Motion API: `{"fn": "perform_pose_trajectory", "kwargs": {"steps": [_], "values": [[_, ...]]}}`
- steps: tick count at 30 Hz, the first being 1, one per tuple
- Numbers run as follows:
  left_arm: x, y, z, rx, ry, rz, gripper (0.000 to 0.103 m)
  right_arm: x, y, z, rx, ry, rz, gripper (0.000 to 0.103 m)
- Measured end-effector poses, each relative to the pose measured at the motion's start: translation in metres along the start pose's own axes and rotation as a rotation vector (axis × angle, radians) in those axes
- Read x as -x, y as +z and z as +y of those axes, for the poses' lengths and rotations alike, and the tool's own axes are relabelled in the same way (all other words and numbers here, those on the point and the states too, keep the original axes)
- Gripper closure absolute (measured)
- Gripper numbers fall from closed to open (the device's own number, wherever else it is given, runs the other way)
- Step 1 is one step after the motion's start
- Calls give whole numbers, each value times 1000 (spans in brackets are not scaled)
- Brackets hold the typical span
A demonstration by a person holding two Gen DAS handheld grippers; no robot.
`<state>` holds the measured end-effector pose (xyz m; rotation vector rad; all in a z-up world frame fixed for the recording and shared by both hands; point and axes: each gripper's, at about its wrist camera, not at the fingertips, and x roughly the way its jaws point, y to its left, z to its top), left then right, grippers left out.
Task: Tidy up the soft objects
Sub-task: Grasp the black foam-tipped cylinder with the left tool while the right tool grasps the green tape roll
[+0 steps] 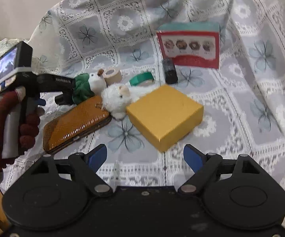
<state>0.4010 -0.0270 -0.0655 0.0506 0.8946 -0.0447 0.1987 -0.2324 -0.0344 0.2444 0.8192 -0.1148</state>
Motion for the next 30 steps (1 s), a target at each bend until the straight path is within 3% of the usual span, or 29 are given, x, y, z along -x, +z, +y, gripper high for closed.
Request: {"fn": "perform_pose_trajectory", "kwargs": {"steps": [5, 9, 13, 22, 30], "values": [[-8, 1, 7, 10, -44, 10, 11, -3, 22, 1, 20, -3, -34, 18], [-23, -2, 5, -24, -38, 55, 10, -10, 45, -1, 23, -25, -61, 18], [-23, -7, 6, -34, -36, 19, 7, -23, 66, -2, 44, -59, -79, 18], [-24, -3, 14, -3, -59, 21, 11, -81, 105, 18, 143, -98, -44, 19], [-27, -2, 14, -45, -65, 32, 10, -130, 118, 36, 229, -98, 30, 21]]}}
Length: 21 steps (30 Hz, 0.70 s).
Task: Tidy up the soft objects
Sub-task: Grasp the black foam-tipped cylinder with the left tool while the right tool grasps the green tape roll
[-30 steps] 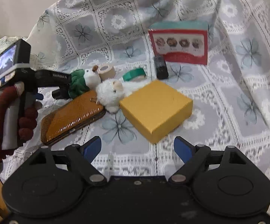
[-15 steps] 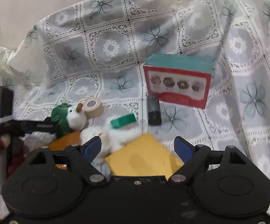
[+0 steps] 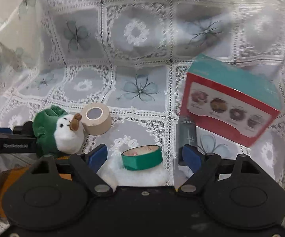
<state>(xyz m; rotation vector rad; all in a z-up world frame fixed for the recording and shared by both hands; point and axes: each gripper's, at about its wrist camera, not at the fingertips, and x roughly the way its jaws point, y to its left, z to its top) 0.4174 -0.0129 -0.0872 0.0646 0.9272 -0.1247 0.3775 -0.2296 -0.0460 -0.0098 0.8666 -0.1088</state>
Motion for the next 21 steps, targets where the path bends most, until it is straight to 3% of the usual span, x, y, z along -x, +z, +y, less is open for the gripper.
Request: {"fn": "perform_pose_trajectory", "kwargs": {"steps": [4, 6, 7, 17, 21], "values": [[-3, 2, 1, -9, -3, 12, 8, -14, -1, 6, 50, -12, 19, 31], [-2, 0, 0, -15, 3, 2, 8, -19, -2, 7, 70, -14, 28, 49], [-2, -1, 0, -17, 2, -3, 8, -20, -3, 5, 67, -7, 33, 54], [0, 0, 2, -7, -13, -12, 9, 19, -2, -37, -77, -17, -47, 55], [5, 0, 4, 6, -7, -22, 20, 37, -12, -61, -140, -36, -72, 54]]}}
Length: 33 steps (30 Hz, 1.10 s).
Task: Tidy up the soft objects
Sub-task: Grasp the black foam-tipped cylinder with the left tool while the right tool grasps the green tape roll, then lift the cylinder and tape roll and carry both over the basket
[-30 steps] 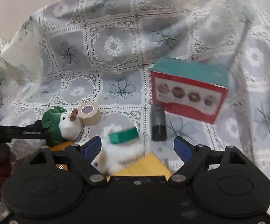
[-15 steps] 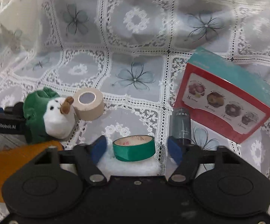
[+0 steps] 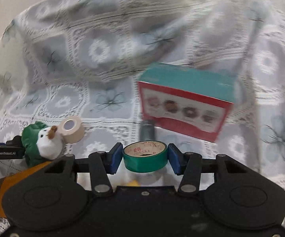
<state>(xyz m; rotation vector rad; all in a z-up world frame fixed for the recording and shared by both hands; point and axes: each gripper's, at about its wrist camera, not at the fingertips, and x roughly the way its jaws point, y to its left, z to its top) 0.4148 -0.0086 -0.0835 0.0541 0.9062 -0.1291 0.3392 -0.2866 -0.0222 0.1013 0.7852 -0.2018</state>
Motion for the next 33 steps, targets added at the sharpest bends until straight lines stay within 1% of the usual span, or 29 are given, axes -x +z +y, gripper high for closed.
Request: {"fn": "perform_pose_trajectory", "kwargs": {"steps": [1, 2, 3, 4, 5, 8, 11, 12, 15, 18, 21, 22, 24, 25, 27, 32, 33], "values": [[1, 0, 1, 6, 0, -5, 27, 3, -2, -8, -17, -5, -3, 54], [3, 1, 3, 11, -2, -12, 31, 5, -4, -14, -33, -10, -4, 54], [4, 2, 4, 14, -7, -19, 40, 7, -7, -20, -48, -19, -5, 54], [5, 3, 5, 17, -15, -22, 45, 8, -10, -25, -59, -28, -8, 54], [6, 5, 7, 23, -28, -22, 47, 9, -13, -31, -72, -42, -12, 54], [5, 8, 10, 33, -39, -10, 48, 8, -23, -44, -94, -64, 4, 54], [6, 7, 8, 13, -34, -13, 47, 3, -31, -50, -95, -68, 20, 54], [6, 7, 8, 7, -31, -14, 46, 1, -34, -50, -92, -69, 23, 54], [4, 5, 7, 1, -14, -7, 31, -9, -39, -51, -98, -80, 38, 53], [3, 4, 6, -1, -9, -10, 30, -18, -44, -54, -120, -83, 56, 54], [2, 4, 8, 3, -9, -12, 29, -23, -48, -52, -103, -97, 54, 54], [2, 5, 8, 5, -8, -13, 29, -24, -49, -51, -90, -101, 51, 53], [1, 5, 9, 10, -10, -15, 31, -24, -52, -48, -66, -101, 47, 49], [1, 5, 9, 10, -11, -21, 41, -24, -53, -46, -56, -99, 45, 48], [3, 5, 8, -3, -17, -39, 48, -23, -54, -45, -45, -103, 33, 47], [7, 3, 7, -9, -16, -56, 48, -23, -51, -47, -52, -92, 42, 46], [9, 2, 7, -8, -12, -63, 48, -23, -51, -46, -49, -93, 41, 48]]}}
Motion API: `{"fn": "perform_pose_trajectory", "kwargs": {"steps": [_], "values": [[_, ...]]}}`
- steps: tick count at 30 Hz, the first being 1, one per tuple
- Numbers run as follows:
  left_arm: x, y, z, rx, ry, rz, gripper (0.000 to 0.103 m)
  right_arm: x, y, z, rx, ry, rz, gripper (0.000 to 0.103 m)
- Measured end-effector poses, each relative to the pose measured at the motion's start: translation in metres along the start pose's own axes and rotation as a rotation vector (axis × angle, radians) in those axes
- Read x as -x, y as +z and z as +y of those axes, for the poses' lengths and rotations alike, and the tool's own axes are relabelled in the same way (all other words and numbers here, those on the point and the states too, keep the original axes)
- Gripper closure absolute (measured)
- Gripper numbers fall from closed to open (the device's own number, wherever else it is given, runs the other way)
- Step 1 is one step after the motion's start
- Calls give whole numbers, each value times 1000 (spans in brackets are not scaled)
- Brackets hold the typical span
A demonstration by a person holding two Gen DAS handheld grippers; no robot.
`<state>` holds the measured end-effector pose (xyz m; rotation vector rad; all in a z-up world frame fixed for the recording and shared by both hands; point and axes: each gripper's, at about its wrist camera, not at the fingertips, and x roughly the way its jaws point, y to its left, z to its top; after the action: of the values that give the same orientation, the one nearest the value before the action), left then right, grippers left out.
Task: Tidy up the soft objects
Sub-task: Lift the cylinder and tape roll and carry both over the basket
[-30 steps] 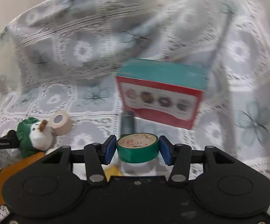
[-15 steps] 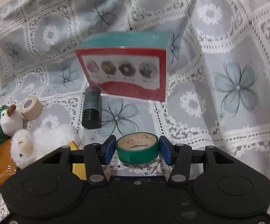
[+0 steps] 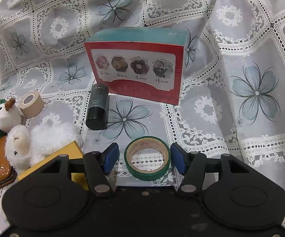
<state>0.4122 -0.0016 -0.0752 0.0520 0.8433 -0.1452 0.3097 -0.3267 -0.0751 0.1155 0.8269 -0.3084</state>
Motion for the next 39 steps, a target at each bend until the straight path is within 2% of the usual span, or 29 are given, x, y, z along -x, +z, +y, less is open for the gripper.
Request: {"fn": "perform_pose_trajectory", "kwargs": {"steps": [2, 10, 20, 30, 39], "values": [[5, 0, 0, 0, 1, -11, 48, 0, 0, 1, 14, -15, 0, 55], [41, -3, 2, -1, -9, -57, 48, 24, 2, -6, -23, -13, -45, 55], [115, -30, -30, -60, -53, -108, 48, 107, -3, 3, -16, 96, -157, 55], [183, -82, -51, -70, -118, -71, 48, 196, -50, 15, 11, 225, -191, 55], [223, -137, -56, -66, -134, -17, 48, 254, -105, 11, -28, 274, -175, 55]]}}
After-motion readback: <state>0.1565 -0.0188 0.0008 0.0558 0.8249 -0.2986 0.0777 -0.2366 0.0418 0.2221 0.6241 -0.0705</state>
